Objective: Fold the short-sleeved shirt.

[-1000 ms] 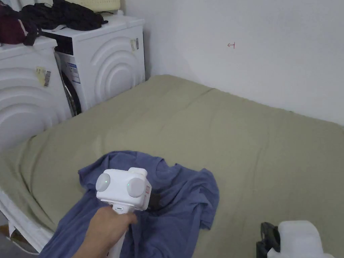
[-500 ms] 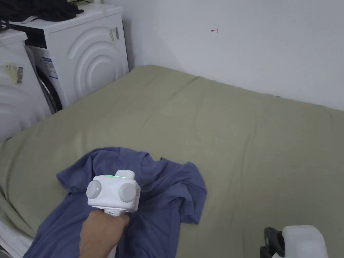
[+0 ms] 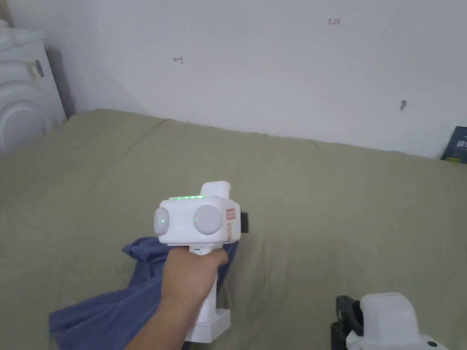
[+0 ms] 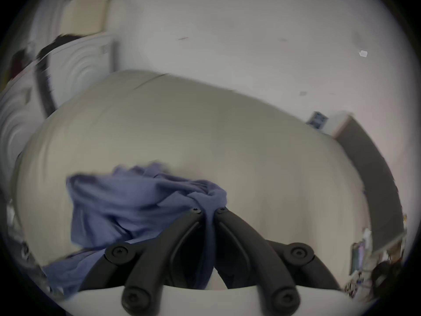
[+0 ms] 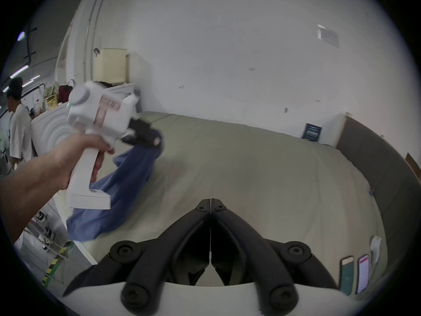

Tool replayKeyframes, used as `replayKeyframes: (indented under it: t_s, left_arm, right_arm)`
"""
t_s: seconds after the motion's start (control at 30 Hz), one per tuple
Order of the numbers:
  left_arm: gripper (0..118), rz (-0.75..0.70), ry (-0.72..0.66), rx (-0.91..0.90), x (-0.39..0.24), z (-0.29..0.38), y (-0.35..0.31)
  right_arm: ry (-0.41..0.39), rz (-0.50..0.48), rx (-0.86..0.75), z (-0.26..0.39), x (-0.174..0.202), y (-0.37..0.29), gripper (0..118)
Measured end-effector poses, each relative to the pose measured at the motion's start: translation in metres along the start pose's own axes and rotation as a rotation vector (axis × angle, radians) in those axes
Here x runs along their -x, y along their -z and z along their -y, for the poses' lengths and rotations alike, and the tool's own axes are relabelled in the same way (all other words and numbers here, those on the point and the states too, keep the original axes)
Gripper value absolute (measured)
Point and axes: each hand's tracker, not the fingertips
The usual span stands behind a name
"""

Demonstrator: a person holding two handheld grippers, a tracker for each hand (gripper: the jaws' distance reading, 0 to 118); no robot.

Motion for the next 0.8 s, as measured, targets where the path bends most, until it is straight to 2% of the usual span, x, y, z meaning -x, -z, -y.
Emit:
replayKeyframes:
  t_s: [0.13,0.27,0.37,0.53,0.6,0.67,0.7,0.73,0.77,0.8]
  left_arm:
    - [3,0.194,0.061,-0.006,-0.121,-0.009,0.018]
    - [2,0.226,0.145,0.034,-0.194,0.004,0.046]
    - [2,0.144,0.206,0.121,-0.212,0.033,0.086]
    - [3,0.021,0.227,0.299,-0.201,0.097,0.147]
    - [3,0.028,0.213,0.282,-0.198,0.107,0.15]
    - [4,0.103,0.135,0.264,-0.194,0.11,0.143]
    - [19,0.141,0.114,0.25,-0.191,0.111,0.136]
    - [56,0.172,0.109,0.237,-0.189,0.111,0.128]
    - [102,0.19,0.132,0.224,-0.185,0.114,0.115]
    - [118,0.207,0.141,0.202,-0.18,0.112,0.094]
  right_arm:
    - [0.051,0.099,-0.004,0.009,-0.046,-0.023,1]
    - [0.086,0.162,0.005,0.02,-0.082,-0.039,1]
    - [0.105,0.196,0.011,0.029,-0.098,-0.048,1]
    - [0.115,0.228,0.023,0.04,-0.114,-0.052,1]
    - [0.129,0.233,0.022,0.041,-0.119,-0.052,1]
    - [0.142,0.234,0.019,0.042,-0.123,-0.051,1]
    - [0.141,0.236,0.02,0.041,-0.123,-0.05,1]
    - [0.14,0.239,0.022,0.04,-0.122,-0.049,1]
    - [0.138,0.238,0.02,0.04,-0.121,-0.049,1]
    - [0.137,0.232,0.016,0.04,-0.12,-0.049,1]
